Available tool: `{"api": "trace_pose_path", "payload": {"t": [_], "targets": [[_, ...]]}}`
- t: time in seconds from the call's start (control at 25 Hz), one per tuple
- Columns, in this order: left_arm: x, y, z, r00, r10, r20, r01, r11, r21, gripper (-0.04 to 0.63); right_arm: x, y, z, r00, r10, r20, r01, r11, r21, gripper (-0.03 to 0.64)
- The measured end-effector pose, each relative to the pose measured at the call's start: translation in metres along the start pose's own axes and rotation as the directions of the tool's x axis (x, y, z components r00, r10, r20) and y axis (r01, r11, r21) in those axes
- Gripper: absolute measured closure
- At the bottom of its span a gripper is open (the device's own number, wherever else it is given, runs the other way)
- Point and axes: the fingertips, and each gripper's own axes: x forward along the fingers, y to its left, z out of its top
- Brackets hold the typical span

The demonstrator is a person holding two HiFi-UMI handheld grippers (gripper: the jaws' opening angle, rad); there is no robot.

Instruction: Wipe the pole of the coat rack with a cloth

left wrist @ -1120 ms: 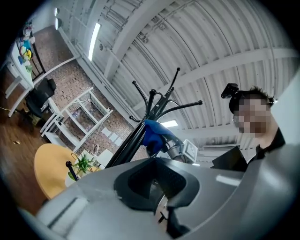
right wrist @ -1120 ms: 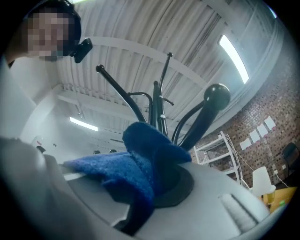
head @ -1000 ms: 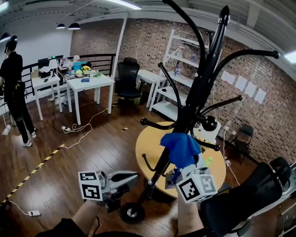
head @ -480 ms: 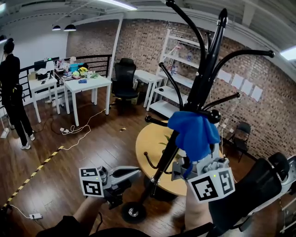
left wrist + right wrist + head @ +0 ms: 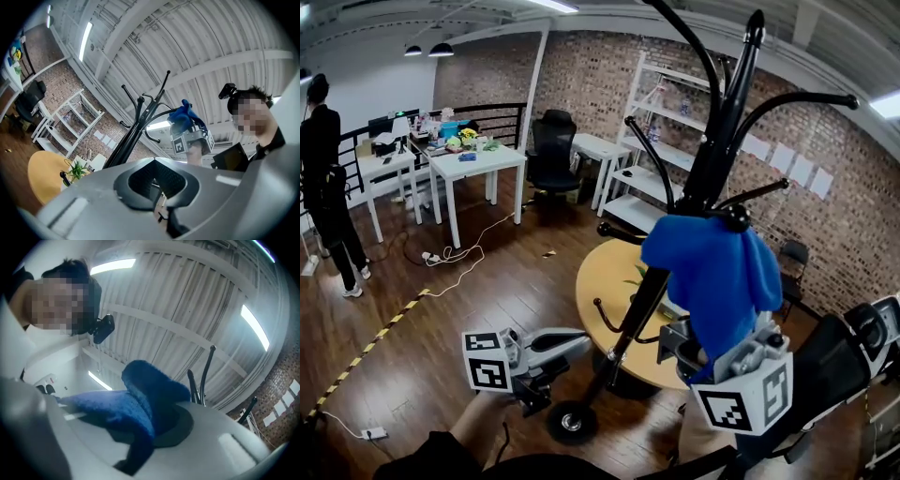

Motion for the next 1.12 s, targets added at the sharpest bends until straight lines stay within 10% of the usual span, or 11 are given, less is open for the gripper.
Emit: {"api": "trace_pose_path", "payload": {"t": [0.76,1.12], "targets": [[-0.012,0.009,-0.016,0.999,0.050,0.011,-0.050,0.997,-0.066,0.592,-0.067,-0.070,-0.172,0.891,-0.224,-0.396,0.241,0.970,-0.006,0.591],[-0.010,0.013,-0.031,0.997,0.071,-0.008,-0.071,0.993,-0.092,0.592,-0.184,-0.053,-0.278,0.745,-0.229,-0.626,0.365,0.926,0.096,0.592]]}}
